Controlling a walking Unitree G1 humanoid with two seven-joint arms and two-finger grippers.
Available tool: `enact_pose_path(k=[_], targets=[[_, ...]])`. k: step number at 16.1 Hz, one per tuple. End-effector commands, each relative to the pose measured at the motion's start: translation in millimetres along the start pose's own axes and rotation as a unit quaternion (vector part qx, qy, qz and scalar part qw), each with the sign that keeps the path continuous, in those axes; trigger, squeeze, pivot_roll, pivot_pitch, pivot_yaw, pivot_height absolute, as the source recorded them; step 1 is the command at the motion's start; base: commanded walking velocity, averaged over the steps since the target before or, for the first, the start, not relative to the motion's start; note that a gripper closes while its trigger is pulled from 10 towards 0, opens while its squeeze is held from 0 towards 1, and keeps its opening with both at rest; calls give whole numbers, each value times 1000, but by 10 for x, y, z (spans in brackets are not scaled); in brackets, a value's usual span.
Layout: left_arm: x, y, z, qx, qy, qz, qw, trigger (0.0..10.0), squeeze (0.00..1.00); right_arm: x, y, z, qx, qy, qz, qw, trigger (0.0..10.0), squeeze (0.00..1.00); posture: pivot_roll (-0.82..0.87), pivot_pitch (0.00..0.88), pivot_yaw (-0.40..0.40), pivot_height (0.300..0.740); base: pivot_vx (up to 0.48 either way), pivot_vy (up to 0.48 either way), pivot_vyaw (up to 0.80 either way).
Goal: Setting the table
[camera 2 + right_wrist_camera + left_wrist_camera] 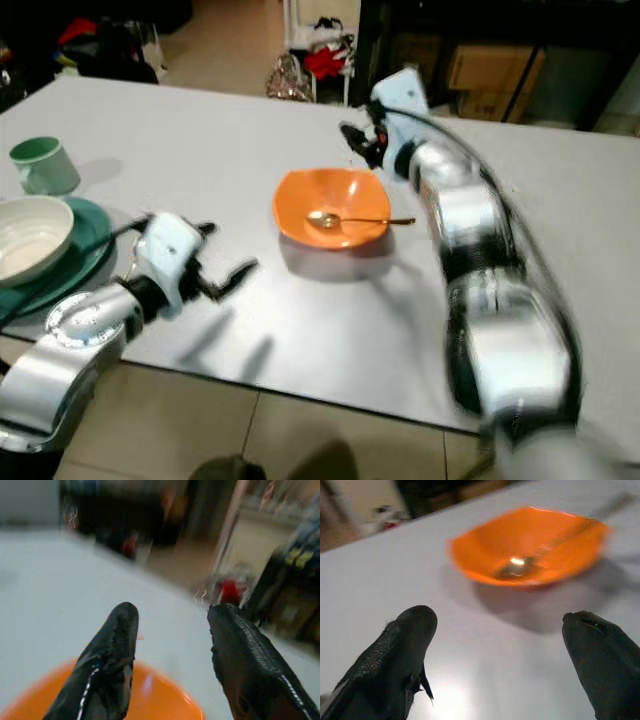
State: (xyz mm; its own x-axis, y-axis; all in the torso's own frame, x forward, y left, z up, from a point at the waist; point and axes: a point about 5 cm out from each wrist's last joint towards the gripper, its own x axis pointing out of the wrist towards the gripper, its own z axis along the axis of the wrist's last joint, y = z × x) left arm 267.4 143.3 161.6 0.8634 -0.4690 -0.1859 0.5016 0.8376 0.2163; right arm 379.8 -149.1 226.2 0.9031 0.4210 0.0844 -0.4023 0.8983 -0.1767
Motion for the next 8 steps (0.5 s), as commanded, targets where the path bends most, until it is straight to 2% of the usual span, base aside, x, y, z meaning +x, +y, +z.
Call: enact_pose_path(k=[1, 4, 5, 7, 8], targets=[[-50, 109, -17, -7, -1, 43, 999, 10000, 0, -115, 103, 165, 3, -48, -12, 999, 10000, 1000, 81, 0, 65, 740, 0, 0, 800], [-103, 97, -15, -16, -13, 58, 998, 10000, 0, -457, 332, 16, -18, -65, -30, 997, 10000, 1000, 55, 0, 97, 740, 0, 0, 800], [-109, 86, -10, -20, -22, 77, 997, 10000, 0, -734, 500, -97, -20, -57, -28, 998, 10000, 1000, 55, 0, 91, 740, 0, 0, 800], [-111, 100, 50, -31, -38, 108, 993, 10000, 0, -982, 662, -145, -26, -44, -49, 997, 10000, 1000, 45, 0, 83, 740, 0, 0, 800], [-122, 105, 63, -37, -43, 120, 991, 10000, 0, -1038, 685, -156, -22, -40, -60, 997, 10000, 1000, 51, 0, 85, 740, 0, 0, 800]])
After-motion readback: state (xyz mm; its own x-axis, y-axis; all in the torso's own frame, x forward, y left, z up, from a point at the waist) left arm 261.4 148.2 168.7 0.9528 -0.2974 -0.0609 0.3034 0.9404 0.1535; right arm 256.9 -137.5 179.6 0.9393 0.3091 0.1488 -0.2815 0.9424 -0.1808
